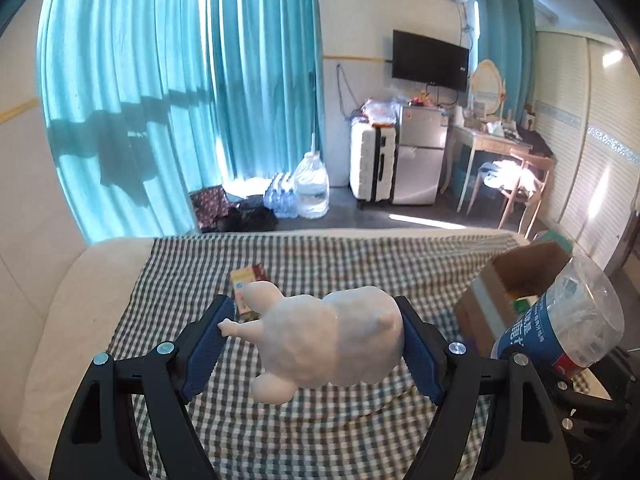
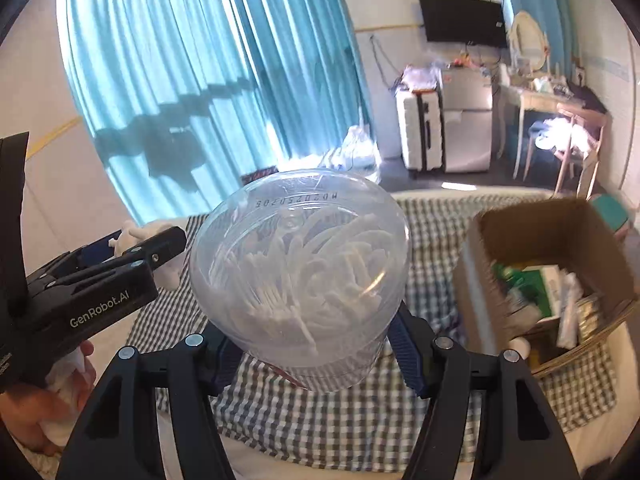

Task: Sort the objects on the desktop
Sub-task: 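Carry swab bottle with right tool while left carries toy, release both into box, then move both tools back toward the Amoxicillin box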

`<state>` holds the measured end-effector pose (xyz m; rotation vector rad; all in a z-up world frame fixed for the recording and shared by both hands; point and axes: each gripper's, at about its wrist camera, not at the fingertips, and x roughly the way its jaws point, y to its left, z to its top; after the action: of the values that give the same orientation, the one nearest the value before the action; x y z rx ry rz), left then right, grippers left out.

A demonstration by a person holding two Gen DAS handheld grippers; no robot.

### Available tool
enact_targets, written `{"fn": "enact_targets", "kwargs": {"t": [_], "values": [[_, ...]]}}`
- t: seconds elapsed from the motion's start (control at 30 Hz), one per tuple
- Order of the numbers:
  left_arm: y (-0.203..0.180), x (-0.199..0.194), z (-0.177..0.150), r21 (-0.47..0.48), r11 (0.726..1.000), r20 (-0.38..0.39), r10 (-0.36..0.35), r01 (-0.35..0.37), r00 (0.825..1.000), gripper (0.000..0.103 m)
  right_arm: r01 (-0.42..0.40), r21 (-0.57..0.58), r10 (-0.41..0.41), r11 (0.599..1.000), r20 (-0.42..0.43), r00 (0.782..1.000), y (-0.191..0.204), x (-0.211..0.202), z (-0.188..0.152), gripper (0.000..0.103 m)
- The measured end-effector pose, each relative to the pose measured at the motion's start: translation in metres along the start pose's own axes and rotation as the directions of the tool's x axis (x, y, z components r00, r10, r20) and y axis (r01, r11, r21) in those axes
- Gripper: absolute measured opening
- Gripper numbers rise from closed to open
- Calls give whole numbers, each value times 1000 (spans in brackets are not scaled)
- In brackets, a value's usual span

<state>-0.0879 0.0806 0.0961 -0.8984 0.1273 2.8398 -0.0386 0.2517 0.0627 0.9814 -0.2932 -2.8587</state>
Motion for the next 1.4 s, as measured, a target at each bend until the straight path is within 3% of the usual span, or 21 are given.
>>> {"fn": "enact_targets", "kwargs": {"t": [0.13, 0.23, 0.37, 0.6, 0.7, 0.97, 1.2, 1.23, 1.3, 1.4], "values": [[-36, -14, 17, 20, 998, 23, -56, 56, 998, 81, 41, 3, -41, 999, 33, 999, -19, -31, 14, 64], [-71, -18, 23, 28, 991, 26, -128, 128, 991, 81, 86, 18, -87, 996, 58, 995, -50, -53, 21, 64], [-119, -18, 29, 86, 982, 33, -169, 166, 985, 81, 137, 58, -141, 989, 80, 987, -94, -71, 30, 64], [-197, 23, 24, 155, 957, -33, -242, 244, 970, 81, 236, 126, -249, 963, 104, 963, -168, -70, 32, 64], [-227, 47, 17, 176, 948, -64, -257, 264, 964, 81, 242, 162, -258, 957, 85, 962, -198, -57, 29, 64], [-279, 110, -6, 221, 933, -154, -255, 285, 955, 81, 277, 256, -289, 926, 7, 957, -268, -11, 9, 64], [-302, 143, -22, 227, 927, -220, -250, 298, 943, 83, 287, 298, -284, 911, -54, 957, -298, 17, 9, 65], [-303, 145, -23, 234, 927, -224, -243, 294, 944, 84, 294, 291, -292, 910, -53, 955, -299, 17, 11, 66], [-307, 147, -23, 256, 937, -210, -188, 239, 960, 102, 305, 287, -300, 908, -62, 952, -301, 19, 17, 72], [-305, 146, -22, 289, 938, -204, -133, 190, 970, 102, 308, 295, -307, 904, -51, 950, -295, 14, 26, 73]]}}
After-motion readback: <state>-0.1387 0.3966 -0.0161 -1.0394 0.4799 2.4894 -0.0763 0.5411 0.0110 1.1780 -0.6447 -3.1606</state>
